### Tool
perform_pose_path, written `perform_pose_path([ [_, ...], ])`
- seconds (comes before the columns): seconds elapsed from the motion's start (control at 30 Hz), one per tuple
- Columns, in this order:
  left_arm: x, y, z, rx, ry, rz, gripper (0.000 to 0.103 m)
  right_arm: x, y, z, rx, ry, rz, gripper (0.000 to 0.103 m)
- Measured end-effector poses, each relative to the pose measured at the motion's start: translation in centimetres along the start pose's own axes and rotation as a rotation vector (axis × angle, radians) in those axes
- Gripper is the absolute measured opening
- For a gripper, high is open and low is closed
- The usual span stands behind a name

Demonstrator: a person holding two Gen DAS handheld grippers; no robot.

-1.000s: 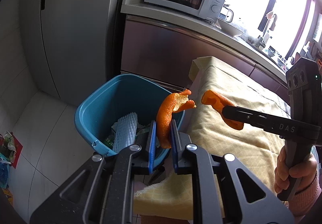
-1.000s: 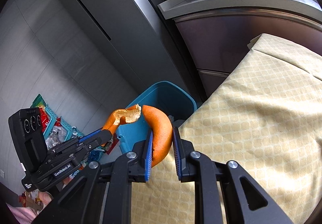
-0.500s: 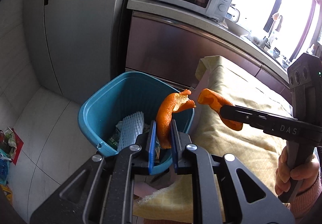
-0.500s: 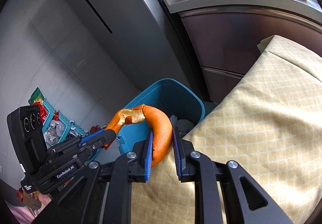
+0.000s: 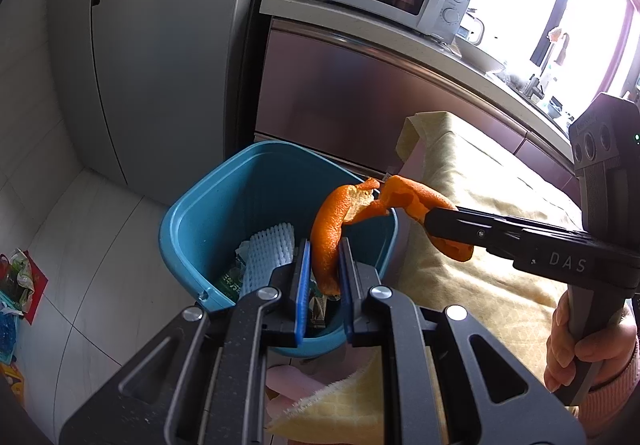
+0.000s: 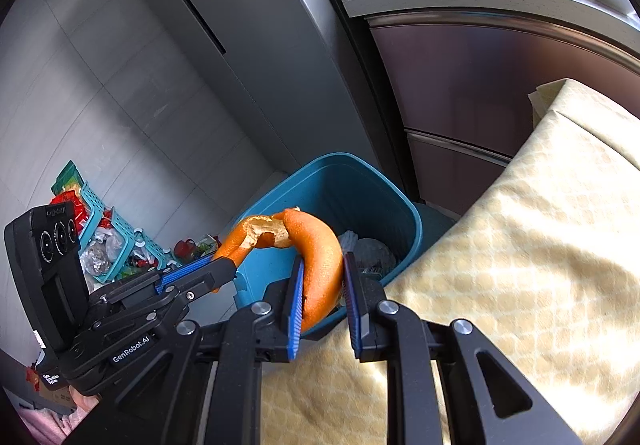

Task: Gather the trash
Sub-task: 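Carry both orange peels to the teal wastebasket and lower them inside, then open both tools inside the basket to drop the peels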

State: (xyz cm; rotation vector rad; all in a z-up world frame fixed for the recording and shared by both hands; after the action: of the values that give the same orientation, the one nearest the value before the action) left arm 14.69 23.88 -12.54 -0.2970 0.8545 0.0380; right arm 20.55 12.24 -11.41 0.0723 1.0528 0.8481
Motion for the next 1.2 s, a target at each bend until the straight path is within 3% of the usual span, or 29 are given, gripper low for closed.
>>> perform_pose_path([
  [1.2,2.9,1.7,0.6,-0.034,0.025,0.031,0.014,4.5,1.4,0.0,-0.041,0.081,-0.036,0.018],
])
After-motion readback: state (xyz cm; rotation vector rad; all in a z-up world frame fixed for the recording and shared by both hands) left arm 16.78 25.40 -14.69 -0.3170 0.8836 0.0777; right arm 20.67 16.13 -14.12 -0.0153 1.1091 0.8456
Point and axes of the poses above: each gripper's, at about its wrist camera, not at the fingertips, and x roughly the way its jaws point, y to its left, z to its top, the point moved 10 cm from there along x, roughly the way its jaws point, and after that the axes turned 4 degrees about y, right-handed, at the moved point
